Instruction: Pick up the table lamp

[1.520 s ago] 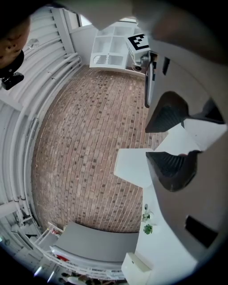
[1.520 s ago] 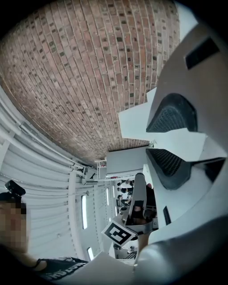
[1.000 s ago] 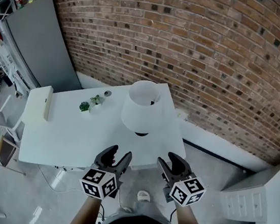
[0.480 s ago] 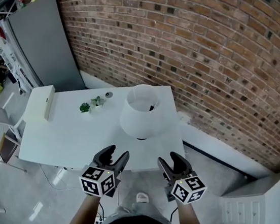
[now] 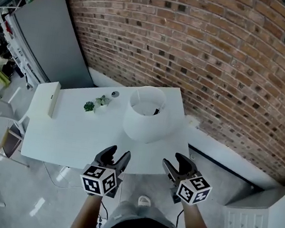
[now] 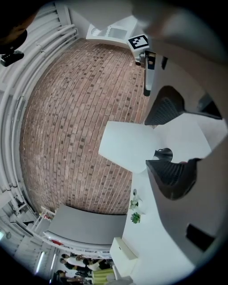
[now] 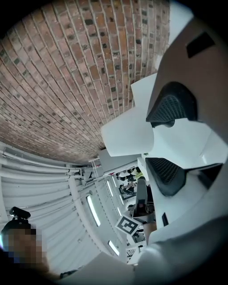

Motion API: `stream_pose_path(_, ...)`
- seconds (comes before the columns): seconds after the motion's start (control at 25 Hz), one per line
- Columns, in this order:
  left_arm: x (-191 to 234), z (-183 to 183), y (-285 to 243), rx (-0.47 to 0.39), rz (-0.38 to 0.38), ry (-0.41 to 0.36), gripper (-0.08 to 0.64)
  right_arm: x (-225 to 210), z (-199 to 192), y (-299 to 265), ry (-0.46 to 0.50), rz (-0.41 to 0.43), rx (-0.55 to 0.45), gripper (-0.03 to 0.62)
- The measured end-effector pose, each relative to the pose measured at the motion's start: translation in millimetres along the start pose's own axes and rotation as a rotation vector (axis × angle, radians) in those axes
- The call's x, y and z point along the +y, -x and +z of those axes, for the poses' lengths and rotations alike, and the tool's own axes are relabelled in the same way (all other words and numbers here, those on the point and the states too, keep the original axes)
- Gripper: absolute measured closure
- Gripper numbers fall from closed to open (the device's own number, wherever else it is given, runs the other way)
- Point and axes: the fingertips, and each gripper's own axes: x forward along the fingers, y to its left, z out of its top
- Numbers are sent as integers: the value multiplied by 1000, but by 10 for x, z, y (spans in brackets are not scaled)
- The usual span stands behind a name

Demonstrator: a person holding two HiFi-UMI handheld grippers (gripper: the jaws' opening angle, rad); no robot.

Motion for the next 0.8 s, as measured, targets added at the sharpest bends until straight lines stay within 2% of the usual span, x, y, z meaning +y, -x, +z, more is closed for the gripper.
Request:
stream_pose_path(0.28, 91, -64, -99, 40, -5, 49, 333, -98, -7, -102, -32, 31, 29, 368)
stream_pose_path(0.44, 144, -38, -195, 45, -34, 111, 334, -132, 18, -177, -66, 49, 29, 365)
stream_pose_path(0.8, 294, 12, -446, 75, -100, 150, 333, -223, 88, -472, -127, 80, 41, 354)
